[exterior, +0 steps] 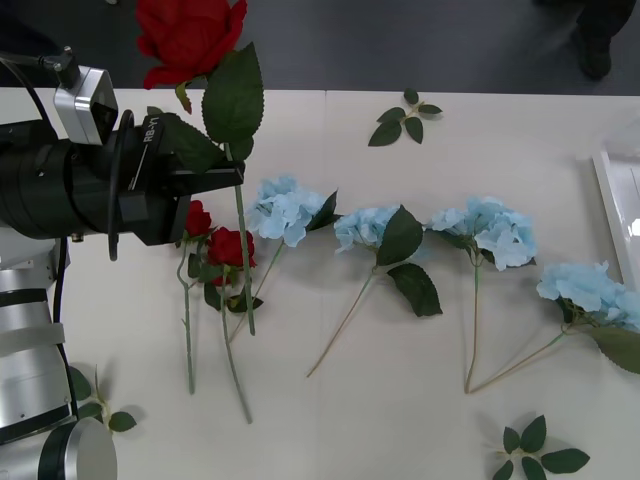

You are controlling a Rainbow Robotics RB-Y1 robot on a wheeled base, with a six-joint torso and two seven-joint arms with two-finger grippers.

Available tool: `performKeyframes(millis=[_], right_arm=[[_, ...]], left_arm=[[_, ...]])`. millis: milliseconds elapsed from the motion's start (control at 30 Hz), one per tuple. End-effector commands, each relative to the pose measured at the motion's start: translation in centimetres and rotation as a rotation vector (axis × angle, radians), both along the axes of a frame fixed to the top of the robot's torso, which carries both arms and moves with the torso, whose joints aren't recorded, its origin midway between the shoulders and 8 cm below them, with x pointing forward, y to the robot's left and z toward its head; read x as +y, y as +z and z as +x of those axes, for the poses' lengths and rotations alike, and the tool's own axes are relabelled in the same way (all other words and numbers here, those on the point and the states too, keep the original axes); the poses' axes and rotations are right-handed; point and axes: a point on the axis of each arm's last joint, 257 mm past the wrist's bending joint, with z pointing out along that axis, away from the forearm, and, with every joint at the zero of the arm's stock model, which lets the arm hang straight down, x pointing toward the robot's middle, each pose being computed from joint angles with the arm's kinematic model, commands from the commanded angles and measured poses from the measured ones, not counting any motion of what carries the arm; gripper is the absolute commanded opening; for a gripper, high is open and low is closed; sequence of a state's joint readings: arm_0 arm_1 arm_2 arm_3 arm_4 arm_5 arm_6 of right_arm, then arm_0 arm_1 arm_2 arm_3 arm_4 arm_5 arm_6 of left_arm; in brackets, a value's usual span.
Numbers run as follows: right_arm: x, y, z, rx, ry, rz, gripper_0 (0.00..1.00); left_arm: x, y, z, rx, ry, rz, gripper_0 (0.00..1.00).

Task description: Put the red flowers into the right box and the blue flowers into the left box

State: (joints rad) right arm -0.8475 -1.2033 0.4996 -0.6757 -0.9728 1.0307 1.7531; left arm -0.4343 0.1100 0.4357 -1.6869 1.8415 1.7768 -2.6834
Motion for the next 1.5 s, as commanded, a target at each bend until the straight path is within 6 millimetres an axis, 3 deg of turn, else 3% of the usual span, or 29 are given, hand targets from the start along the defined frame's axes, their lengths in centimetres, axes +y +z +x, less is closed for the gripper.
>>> performKeyframes(millis=[33,167,233,267,333,367,667,833,1000,1233,1367,1500], right_arm=[[-0.3,0.4,1.2,-0.04,0.022,-0.027,0.0],[0.0,0.1,1.4,-0.057,0.026,-0.008,0.0],[0.4,0.1,1.7,-0.067,0.029,0.007,0.22],[0.4,0.1,1.8,-0.072,0.032,0.007,0.41],[0.6,0.2,2.0,-0.079,0.038,0.011,0.63],[0.7,0.2,2.1,-0.08,0.041,0.012,0.67],[1.5,0.2,2.6,-0.095,0.051,0.041,0.68],[4.2,1.5,3.8,-0.127,0.091,0.112,0.68],[9.4,5.5,4.6,-0.141,0.181,0.226,0.68],[16.5,10.0,5.2,-0.14,0.379,0.251,0.68],[22.3,13.1,5.4,-0.178,0.533,0.282,0.68],[27.7,14.3,4.8,-0.198,0.646,0.377,0.68]], left_arm=[[-1.4,1.0,-0.4,-0.07,-0.015,0.015,0.0],[-2.0,1.1,-0.5,-0.065,-0.022,0.001,0.0],[-2.2,1.0,-0.6,-0.064,-0.027,0.006,0.0],[-2.3,1.1,-0.6,-0.064,-0.029,0.005,0.0],[-2.6,1.1,-0.6,-0.062,-0.031,0.004,0.0],[-2.6,1.1,-0.6,-0.062,-0.031,0.004,0.0],[-2.7,1.0,-0.6,-0.059,-0.033,0.006,0.0],[-2.7,1.0,-0.6,-0.059,-0.033,0.006,0.0],[-2.7,1.0,-0.6,-0.059,-0.033,0.006,0.0],[-2.7,1.0,-0.6,-0.059,-0.033,0.006,0.0],[-2.7,1.0,-0.6,-0.059,-0.033,0.006,0.0],[-2.7,1.0,-0.6,-0.059,-0.033,0.006,0.0]])
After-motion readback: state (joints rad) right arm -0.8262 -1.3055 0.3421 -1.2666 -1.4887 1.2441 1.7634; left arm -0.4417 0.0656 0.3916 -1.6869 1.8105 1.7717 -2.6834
